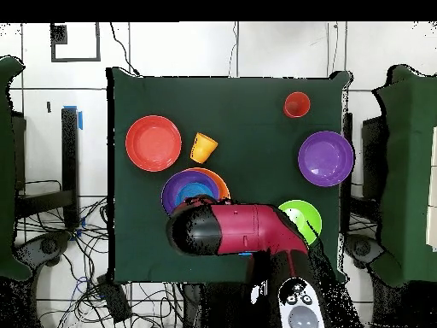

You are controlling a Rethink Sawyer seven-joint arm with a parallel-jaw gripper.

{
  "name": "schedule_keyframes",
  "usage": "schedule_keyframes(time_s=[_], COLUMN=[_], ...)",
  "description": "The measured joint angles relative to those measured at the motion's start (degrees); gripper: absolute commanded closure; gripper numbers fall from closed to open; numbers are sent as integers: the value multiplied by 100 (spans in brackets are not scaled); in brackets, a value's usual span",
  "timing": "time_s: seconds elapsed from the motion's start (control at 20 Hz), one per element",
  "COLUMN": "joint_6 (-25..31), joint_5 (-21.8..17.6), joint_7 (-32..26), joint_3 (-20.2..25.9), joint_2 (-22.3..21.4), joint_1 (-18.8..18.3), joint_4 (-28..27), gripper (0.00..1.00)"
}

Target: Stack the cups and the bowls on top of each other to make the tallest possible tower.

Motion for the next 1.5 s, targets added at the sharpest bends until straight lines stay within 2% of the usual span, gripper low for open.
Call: schedule_keyframes(time_s=[0.3,0.35,0.55,0.85,1.5], joint_6=[0,0,0,14,14], joint_5=[-183,-256,-394,-602,-931], joint_7=[0,0,0,0,0], joint_3=[261,356,530,775,1250], joint_2=[-115,-143,-167,-188,-188], joint_1=[-428,-616,-959,-1340,-1531], joint_4=[165,190,199,200,212], gripper=[0,0,0,0,0])
